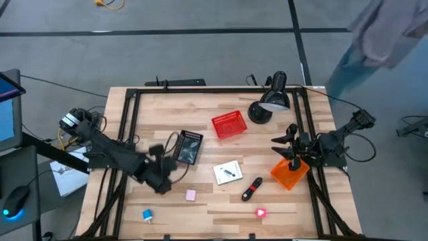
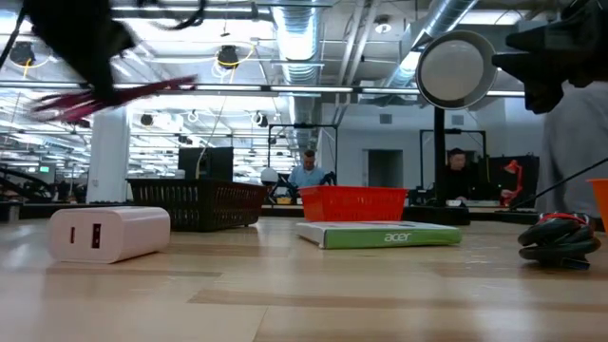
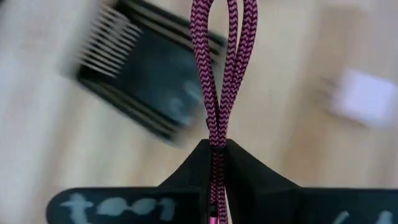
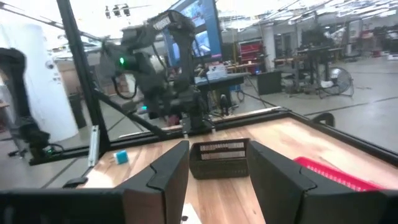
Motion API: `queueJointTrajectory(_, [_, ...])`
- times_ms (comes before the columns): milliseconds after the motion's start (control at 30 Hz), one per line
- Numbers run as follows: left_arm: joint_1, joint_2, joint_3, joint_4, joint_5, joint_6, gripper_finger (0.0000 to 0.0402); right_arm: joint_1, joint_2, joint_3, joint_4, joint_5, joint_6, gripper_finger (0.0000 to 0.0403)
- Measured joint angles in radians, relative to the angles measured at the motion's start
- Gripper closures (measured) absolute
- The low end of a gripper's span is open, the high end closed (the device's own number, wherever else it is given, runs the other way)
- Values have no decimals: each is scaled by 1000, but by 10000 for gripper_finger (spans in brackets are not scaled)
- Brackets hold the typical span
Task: Pick and place items into bin
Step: Put the pink charger cable into the black bin
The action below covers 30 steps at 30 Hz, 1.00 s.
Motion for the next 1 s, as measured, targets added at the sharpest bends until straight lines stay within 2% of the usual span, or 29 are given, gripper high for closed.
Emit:
queueJointTrajectory(67, [69,0,40,-33,-65,9,397,0,0,0,0,12,1,248])
queueJointTrajectory(133, [162,0,62,-13,-50,62,396,0,0,0,0,22,1,248])
queueJointTrajectory(300, [395,11,26,193,190,219,395,0,0,0,-8,25,1,248])
queueJointTrajectory(467, [526,32,-54,245,344,245,394,0,0,0,-1,25,119,248])
queueJointTrajectory(600, [574,44,-98,284,393,131,394,0,0,0,-9,25,149,248])
queueJointTrajectory(833, [576,79,-108,443,505,23,394,0,1,0,-41,25,125,248])
queueJointTrajectory(1000, [584,116,-108,430,472,1,390,0,1,0,-43,25,149,248])
